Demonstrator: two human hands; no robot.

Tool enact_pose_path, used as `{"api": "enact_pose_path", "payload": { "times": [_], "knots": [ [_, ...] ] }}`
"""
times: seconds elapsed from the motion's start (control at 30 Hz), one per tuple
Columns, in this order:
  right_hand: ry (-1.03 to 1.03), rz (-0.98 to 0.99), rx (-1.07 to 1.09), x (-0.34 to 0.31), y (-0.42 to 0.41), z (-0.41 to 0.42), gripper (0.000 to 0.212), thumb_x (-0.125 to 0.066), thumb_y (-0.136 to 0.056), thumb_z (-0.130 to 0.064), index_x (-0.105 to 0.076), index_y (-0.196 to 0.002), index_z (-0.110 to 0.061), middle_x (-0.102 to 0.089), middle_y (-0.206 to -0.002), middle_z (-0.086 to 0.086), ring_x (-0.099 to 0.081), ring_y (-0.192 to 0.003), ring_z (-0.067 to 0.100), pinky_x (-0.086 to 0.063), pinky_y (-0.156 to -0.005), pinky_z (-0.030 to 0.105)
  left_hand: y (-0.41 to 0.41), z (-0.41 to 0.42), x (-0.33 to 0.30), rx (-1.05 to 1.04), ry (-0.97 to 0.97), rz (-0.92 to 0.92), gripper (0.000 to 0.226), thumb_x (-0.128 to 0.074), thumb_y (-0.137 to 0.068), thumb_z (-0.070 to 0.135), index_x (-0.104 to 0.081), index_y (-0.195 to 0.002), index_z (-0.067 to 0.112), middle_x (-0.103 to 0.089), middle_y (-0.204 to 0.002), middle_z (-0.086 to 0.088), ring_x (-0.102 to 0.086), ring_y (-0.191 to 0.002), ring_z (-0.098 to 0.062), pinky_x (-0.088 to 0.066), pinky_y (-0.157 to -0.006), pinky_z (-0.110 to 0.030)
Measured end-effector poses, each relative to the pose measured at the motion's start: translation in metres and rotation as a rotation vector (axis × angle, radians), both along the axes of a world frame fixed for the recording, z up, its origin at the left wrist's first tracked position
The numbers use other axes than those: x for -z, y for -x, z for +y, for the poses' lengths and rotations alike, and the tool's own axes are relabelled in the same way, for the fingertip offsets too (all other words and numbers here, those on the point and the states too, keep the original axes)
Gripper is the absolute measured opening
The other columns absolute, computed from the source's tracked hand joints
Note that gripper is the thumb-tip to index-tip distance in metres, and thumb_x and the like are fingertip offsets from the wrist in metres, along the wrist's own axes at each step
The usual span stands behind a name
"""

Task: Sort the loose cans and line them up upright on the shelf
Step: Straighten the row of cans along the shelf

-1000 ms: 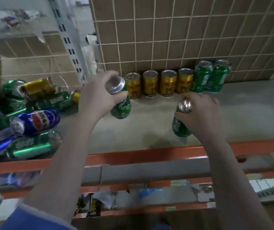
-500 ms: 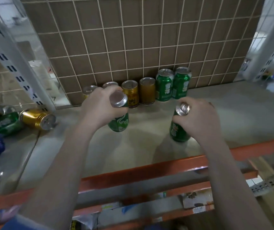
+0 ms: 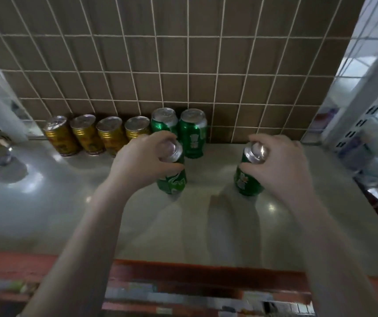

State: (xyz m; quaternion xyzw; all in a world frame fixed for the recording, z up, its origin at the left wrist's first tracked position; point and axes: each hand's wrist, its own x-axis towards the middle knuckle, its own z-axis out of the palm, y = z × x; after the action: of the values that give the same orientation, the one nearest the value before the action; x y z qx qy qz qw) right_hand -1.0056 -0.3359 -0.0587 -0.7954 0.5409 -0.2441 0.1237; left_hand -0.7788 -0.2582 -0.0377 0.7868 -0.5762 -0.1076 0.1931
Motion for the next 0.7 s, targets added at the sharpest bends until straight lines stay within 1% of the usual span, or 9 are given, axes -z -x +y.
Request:
{"api": "enact_pose_path", "payload": {
  "times": [0.03,0.1,0.2,0.27,0.4,0.47,0.57,0.63,0.7],
  "knots": [
    [0.000,-0.001,-0.018,0.002,0.004,-0.007,0.057,-0.077,-0.068,-0.027,-0.059,-0.123,-0.026,-0.058,-0.113,0.006,-0.048,-0.101,0.027,-0.025,-0.080,0.024,0.007,-0.003,0.001,-0.008,-0.005,-0.002,0.065,-0.075,-0.071,0.047,-0.048,-0.130,0.038,-0.058,-0.118,0.005,-0.052,-0.096,-0.013,-0.043,-0.067,-0.027],
    [0.014,0.000,-0.059,0.005,0.007,-0.017,0.057,-0.077,-0.068,-0.025,-0.060,-0.121,-0.023,-0.060,-0.110,0.006,-0.049,-0.100,0.027,-0.023,-0.080,0.023,0.017,-0.005,0.002,-0.035,-0.015,-0.013,0.066,-0.076,-0.070,0.046,-0.048,-0.130,0.038,-0.058,-0.120,0.004,-0.053,-0.100,-0.015,-0.047,-0.072,-0.030],
    [0.030,-0.016,-0.118,0.009,0.006,-0.026,0.056,-0.076,-0.068,-0.026,-0.059,-0.121,-0.022,-0.061,-0.111,0.004,-0.051,-0.101,0.026,-0.023,-0.080,0.022,0.023,-0.005,0.003,-0.076,-0.014,-0.024,0.067,-0.076,-0.070,0.045,-0.048,-0.131,0.038,-0.057,-0.122,0.003,-0.053,-0.104,-0.017,-0.045,-0.074,-0.030],
    [0.022,-0.036,-0.151,0.009,0.003,-0.031,0.057,-0.076,-0.068,-0.028,-0.058,-0.122,-0.022,-0.061,-0.114,0.003,-0.051,-0.104,0.025,-0.025,-0.083,0.023,0.024,-0.004,0.004,-0.092,-0.006,-0.044,0.068,-0.076,-0.070,0.044,-0.048,-0.131,0.037,-0.058,-0.122,0.003,-0.053,-0.104,-0.017,-0.043,-0.074,-0.029],
    [0.013,-0.112,-0.209,0.011,-0.005,-0.037,0.067,-0.078,-0.069,-0.028,-0.053,-0.130,-0.020,-0.058,-0.124,0.002,-0.047,-0.113,0.024,-0.026,-0.090,0.023,0.022,-0.005,0.006,-0.096,0.001,-0.048,0.068,-0.076,-0.070,0.044,-0.048,-0.132,0.036,-0.058,-0.122,0.002,-0.054,-0.105,-0.018,-0.046,-0.076,-0.031],
    [-0.046,-0.207,-0.205,0.017,-0.004,-0.036,0.079,-0.081,-0.069,-0.028,-0.044,-0.138,-0.023,-0.051,-0.131,0.000,-0.041,-0.120,0.022,-0.026,-0.092,0.023,0.020,-0.007,0.007,-0.089,-0.004,-0.048,0.068,-0.075,-0.071,0.044,-0.047,-0.133,0.036,-0.058,-0.123,0.002,-0.053,-0.106,-0.018,-0.044,-0.075,-0.030],
    [-0.244,-0.435,-0.216,0.031,0.005,-0.026,0.101,-0.085,-0.066,-0.025,-0.024,-0.147,-0.028,-0.038,-0.141,-0.007,-0.034,-0.126,0.008,-0.029,-0.102,0.024,0.015,-0.007,0.007,-0.080,-0.010,-0.032,0.068,-0.075,-0.072,0.044,-0.046,-0.134,0.036,-0.057,-0.126,0.003,-0.053,-0.107,-0.018,-0.043,-0.074,-0.029],
    [-0.352,-0.565,-0.189,0.043,0.009,-0.020,0.111,-0.086,-0.064,-0.016,-0.016,-0.149,-0.028,-0.039,-0.135,-0.017,-0.034,-0.121,-0.002,-0.032,-0.100,0.016,0.012,-0.007,0.007,-0.072,-0.014,-0.015,0.069,-0.075,-0.073,0.044,-0.045,-0.135,0.035,-0.056,-0.127,0.002,-0.052,-0.109,-0.018,-0.042,-0.074,-0.028],
    [-0.426,-0.688,-0.124,0.054,0.011,-0.019,0.113,-0.086,-0.062,-0.009,-0.017,-0.149,-0.027,-0.044,-0.123,-0.025,-0.041,-0.116,-0.003,-0.037,-0.093,0.011,0.009,-0.009,0.007,-0.062,-0.017,-0.008,0.070,-0.074,-0.073,0.045,-0.045,-0.135,0.035,-0.055,-0.128,0.002,-0.052,-0.111,-0.018,-0.041,-0.074,-0.028]
  ]
}}
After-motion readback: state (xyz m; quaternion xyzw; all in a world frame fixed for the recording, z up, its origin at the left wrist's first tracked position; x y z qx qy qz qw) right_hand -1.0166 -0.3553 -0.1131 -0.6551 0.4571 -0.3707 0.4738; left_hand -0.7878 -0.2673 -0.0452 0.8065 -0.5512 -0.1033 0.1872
